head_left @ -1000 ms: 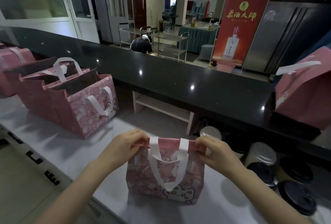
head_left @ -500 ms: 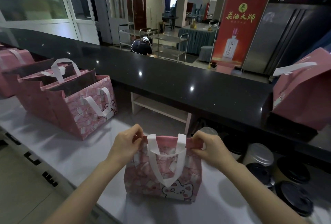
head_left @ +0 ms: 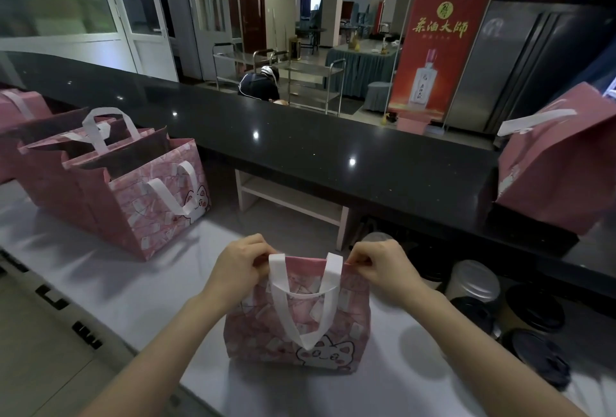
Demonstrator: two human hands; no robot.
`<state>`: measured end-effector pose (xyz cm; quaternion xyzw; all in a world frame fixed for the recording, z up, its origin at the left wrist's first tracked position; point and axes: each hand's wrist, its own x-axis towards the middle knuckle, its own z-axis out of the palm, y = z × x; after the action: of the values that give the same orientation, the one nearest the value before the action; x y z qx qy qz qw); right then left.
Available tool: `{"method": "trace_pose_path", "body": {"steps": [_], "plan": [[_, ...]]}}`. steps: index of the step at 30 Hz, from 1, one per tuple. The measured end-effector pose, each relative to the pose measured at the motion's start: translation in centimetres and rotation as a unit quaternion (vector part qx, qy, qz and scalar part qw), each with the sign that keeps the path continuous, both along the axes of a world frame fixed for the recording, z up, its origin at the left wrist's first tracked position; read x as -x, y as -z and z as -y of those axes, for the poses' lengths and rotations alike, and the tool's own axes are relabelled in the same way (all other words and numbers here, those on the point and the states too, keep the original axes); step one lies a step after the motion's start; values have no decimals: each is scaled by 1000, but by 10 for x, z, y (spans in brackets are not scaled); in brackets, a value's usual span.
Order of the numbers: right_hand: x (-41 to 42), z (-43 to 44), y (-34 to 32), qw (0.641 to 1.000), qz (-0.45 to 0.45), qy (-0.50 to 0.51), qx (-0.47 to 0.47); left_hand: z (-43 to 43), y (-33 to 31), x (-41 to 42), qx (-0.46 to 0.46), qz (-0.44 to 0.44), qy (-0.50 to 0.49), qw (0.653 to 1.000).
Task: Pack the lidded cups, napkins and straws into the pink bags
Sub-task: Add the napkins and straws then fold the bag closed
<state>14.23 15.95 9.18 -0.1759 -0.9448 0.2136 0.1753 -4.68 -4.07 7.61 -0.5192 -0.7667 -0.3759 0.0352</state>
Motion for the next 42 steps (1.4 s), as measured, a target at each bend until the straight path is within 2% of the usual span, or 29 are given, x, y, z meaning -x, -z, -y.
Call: {"method": "trace_pose_path", "body": {"steps": [4,9,11,13,18,21,24,29,37,42], "plan": [[-2,-9,-4,999,17,-10,27,3,-4,-3,15,-2,18,1000],[4,-23,-30,984,122,-47,123,16,-29,15,135,72,77,985],[11,-21,-41,982,105,-54,147,13,-38,17,152,125,63,978],[20,-11,-47,985,91,-47,140,2,-42,11,150,133,53,978],[32,10,-40,975,190,-91,68,-15,-32,-2,191,38,64,979],[33,16,-33,974,199,-105,3,-18,-23,-6,184,-62,59,979],[37,23,-27,977,186,-77,-67,-23,-14,-11,161,-110,54,979],[37,25,-13,985,118,-65,-104,-26,-4,-14,123,-128,30,984],[40,28,-18,989,123,-74,-37,-24,-6,-14,102,-129,45,985],[45,34,-12,989,92,-55,-99,-25,-1,-18,61,-147,22,987]]}}
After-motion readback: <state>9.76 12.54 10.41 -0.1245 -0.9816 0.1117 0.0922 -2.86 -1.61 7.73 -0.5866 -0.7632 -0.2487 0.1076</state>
